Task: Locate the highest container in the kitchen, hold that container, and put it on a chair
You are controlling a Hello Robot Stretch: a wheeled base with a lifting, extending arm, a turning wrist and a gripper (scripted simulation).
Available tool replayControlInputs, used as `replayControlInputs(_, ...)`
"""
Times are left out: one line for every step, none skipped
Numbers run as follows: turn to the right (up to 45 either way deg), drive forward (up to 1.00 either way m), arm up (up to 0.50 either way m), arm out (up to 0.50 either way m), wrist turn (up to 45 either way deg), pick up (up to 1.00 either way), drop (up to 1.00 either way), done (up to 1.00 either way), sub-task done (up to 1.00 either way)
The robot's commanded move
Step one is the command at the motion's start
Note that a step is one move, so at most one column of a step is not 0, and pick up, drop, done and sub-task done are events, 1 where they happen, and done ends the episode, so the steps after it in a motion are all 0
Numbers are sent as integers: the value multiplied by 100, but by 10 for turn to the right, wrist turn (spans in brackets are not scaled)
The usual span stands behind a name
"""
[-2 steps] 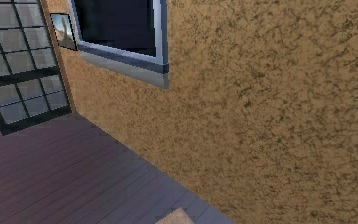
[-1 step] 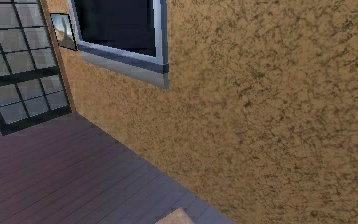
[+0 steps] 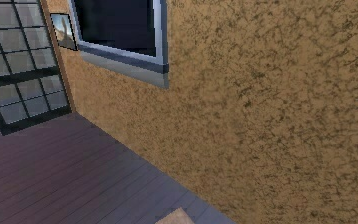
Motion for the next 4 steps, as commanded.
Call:
replayControlInputs(0,0,0,0,210,0,0,0,0)
replayControlInputs(0,0,-16,0,0,0,0,0,0)
replayControlInputs(0,0,0,0,0,100,0,0,0)
replayControlInputs(0,0,10,0,0,0,0,0,0)
